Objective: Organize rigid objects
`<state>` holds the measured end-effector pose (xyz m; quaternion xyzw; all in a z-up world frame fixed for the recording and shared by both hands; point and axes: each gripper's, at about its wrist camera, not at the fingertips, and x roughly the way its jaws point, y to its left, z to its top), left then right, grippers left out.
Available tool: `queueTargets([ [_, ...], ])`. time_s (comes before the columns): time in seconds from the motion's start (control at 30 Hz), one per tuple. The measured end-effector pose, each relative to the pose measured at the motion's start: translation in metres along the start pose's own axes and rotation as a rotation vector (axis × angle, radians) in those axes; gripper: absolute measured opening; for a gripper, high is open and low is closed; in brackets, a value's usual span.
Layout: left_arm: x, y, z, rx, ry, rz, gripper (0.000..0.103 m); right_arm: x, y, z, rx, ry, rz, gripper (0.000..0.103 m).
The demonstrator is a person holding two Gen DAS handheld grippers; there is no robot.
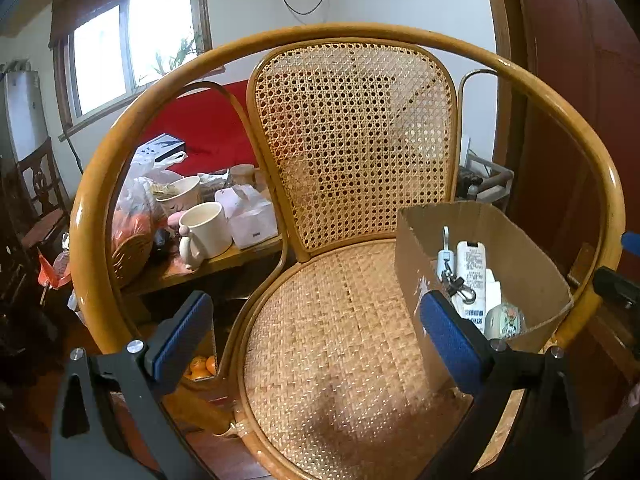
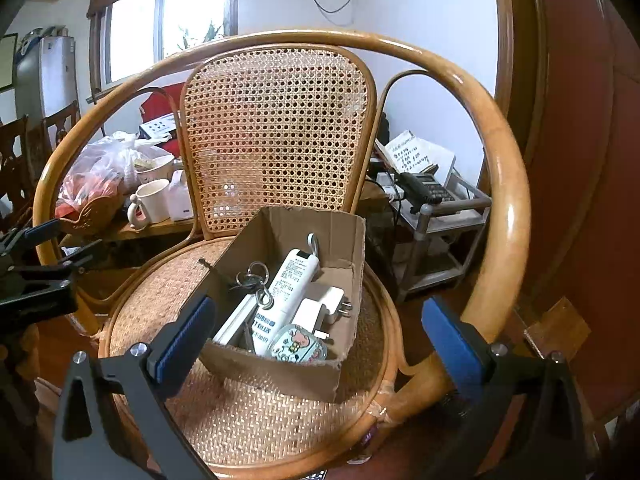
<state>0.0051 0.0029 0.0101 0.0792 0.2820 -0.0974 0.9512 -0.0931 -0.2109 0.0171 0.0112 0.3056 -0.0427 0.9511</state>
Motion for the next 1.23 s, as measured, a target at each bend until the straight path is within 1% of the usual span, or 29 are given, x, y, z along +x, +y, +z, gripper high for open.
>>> queueTargets([
  [0.13, -0.002, -0.002, -0.002, 0.014, 0.005, -0.027, 0.103, -0.005, 0.0, -0.005, 0.0, -0.01, 0.01, 0.103],
  [0.3, -0.002, -0.006, -0.005, 0.034, 0.011, -0.011, 0.103, -0.003, -0.001, -0.007, -0.004, 0.002, 0.006, 0.103],
  [0.53, -0.004, -0.006, -0.006, 0.032, 0.009, -0.039, 0.103, -0.004, -0.002, -0.007, 0.0, -0.003, 0.007, 0.103],
  [0.67, -0.003, -0.004, -0.008, 0.027, 0.013, -0.012, 0.103, -0.004, -0.002, -0.007, -0.001, -0.001, 0.006, 0.103],
  [0.83, -0.003, 0.0, -0.009, 0.014, 0.013, 0.001, 0.103, -0.003, -0.002, -0.007, 0.002, 0.003, 0.007, 0.103],
  [1.23, -0.002, 0.003, -0.009, 0.008, 0.026, 0.006, 0.103, -0.001, -0.003, -0.008, -0.001, 0.011, 0.006, 0.103],
])
